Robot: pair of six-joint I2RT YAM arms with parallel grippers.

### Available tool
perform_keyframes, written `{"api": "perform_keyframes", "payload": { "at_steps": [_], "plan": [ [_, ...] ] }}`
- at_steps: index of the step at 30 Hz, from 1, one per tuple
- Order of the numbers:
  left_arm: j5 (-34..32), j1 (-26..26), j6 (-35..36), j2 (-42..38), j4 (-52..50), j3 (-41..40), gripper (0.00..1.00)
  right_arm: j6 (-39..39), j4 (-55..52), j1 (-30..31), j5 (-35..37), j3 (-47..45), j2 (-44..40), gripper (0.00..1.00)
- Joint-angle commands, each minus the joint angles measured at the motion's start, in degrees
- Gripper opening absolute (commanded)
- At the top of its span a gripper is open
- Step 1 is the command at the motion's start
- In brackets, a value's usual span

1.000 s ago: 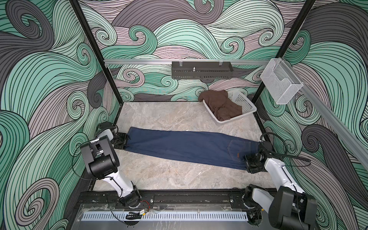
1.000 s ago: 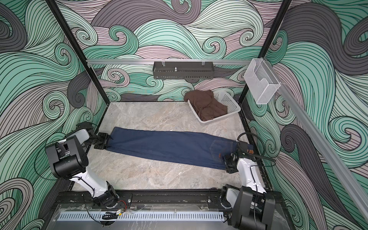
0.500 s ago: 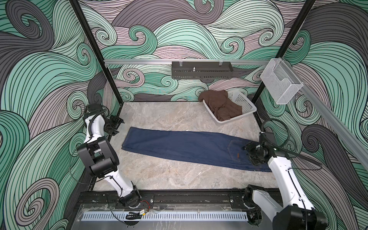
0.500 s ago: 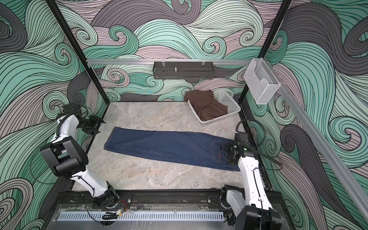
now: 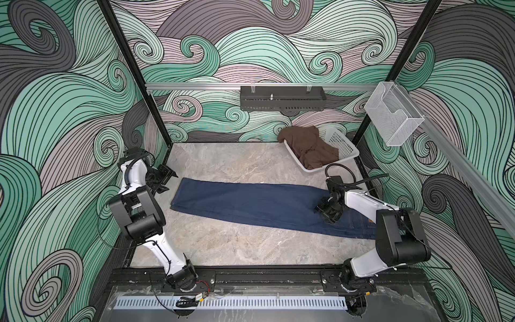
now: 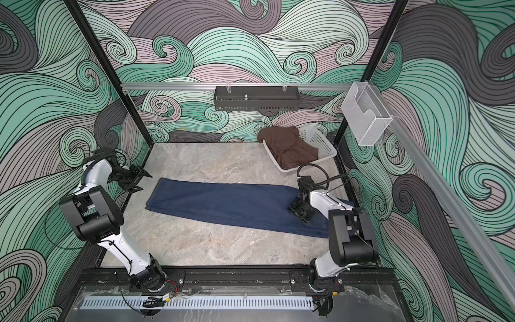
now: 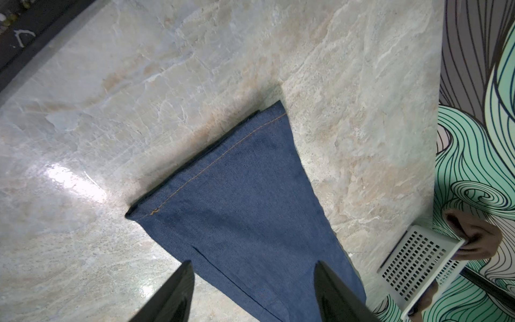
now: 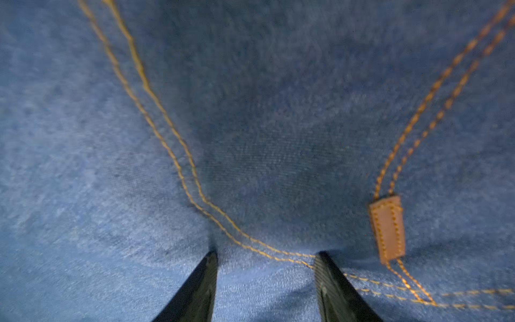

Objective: Fold and stack the trousers
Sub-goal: Move the trousers to the center of the table.

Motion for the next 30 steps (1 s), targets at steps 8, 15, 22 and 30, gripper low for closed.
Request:
{"api": "perform_keyframes", "payload": {
  "at_steps": [8,15,22,30],
  "plan": [
    [3.4,-0.5,6.1,2.8,-0.4,1.4,0.70,-7.6,-1.3,-8.1,11.8,3.6,5.6,0.56],
    [3.4,-4.6,10.0,11.3,-5.0,3.2,0.70,-8.6,-3.2,-11.0,12.4,5.5,3.6,0.56],
    [0.6,-5.8,11.5,14.4,-7.0,2.8,0.65,-8.6,-5.3,-10.1,10.1,5.2,-2.9,0.57],
    [-7.7,-7.7,12.6,15.3,-8.9,2.2,0.65,-7.9,-6.7,-7.3,8.6,4.2,-8.8,0.57]
  ]
}}
